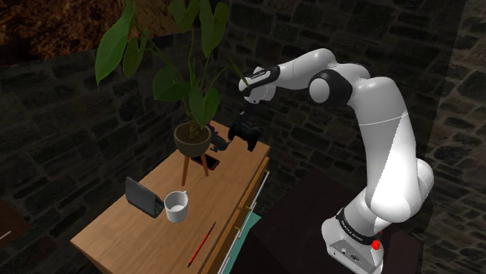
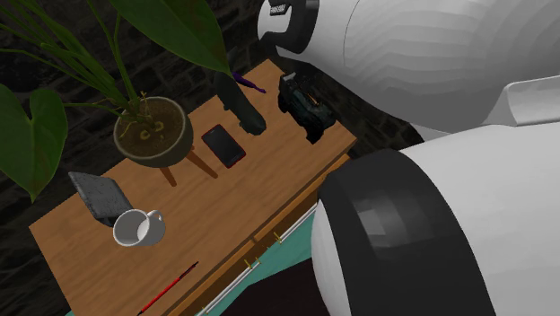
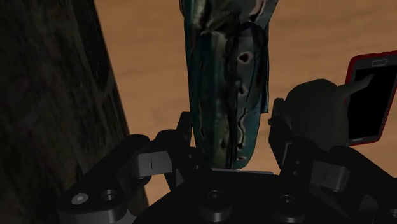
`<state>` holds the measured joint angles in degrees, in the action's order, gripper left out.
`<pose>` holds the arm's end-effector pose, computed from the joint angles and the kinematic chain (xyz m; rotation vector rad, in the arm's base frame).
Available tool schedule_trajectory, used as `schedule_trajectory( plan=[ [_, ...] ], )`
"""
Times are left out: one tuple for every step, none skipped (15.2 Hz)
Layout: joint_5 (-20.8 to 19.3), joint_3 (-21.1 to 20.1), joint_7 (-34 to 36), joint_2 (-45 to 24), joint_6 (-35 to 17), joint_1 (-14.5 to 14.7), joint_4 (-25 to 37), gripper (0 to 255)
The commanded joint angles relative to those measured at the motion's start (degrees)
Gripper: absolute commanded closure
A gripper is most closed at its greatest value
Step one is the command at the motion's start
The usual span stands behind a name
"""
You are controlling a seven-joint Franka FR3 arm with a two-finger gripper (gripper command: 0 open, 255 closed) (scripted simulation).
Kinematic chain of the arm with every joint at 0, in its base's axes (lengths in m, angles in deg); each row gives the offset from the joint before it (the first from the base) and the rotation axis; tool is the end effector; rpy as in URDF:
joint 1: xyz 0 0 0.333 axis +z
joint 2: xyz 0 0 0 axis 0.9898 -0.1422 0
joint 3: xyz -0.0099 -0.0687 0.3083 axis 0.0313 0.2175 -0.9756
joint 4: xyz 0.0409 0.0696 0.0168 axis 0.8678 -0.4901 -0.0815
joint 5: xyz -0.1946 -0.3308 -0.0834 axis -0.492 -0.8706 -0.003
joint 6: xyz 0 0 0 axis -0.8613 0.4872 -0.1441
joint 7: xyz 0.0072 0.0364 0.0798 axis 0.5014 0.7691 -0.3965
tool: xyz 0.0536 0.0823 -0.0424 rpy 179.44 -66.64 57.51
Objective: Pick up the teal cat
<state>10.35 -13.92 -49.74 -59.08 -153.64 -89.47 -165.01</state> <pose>0.6873 -0.1644 0.1824 -2.9224 -0.3159 -0.0901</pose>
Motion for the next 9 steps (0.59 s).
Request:
schedule_trajectory(
  plan=[
    [-0.2, 0.1, 0.2, 0.9, 0.6, 0.1, -0.2, 255],
    [-0.3, 0.2, 0.4, 1.5, 1.0, 0.2, -0.3, 255],
    [-0.4, 0.3, 0.5, 2.0, 1.5, 0.2, -0.4, 255],
    [-0.6, 0.4, 0.7, 2.5, 1.9, 0.3, -0.5, 255],
    [-0.7, 0.5, 0.8, 3.0, 2.3, 0.3, -0.5, 255],
    [-0.8, 0.6, 1.0, 3.5, 2.8, 0.4, -0.6, 255],
    [-0.9, 0.7, 1.1, 4.0, 3.2, 0.4, -0.6, 255],
    [-1.1, 0.8, 1.3, 4.5, 3.7, 0.5, -0.6, 255],
    [-1.2, 0.9, 1.5, 4.9, 4.2, 0.5, -0.6, 255]
  ],
)
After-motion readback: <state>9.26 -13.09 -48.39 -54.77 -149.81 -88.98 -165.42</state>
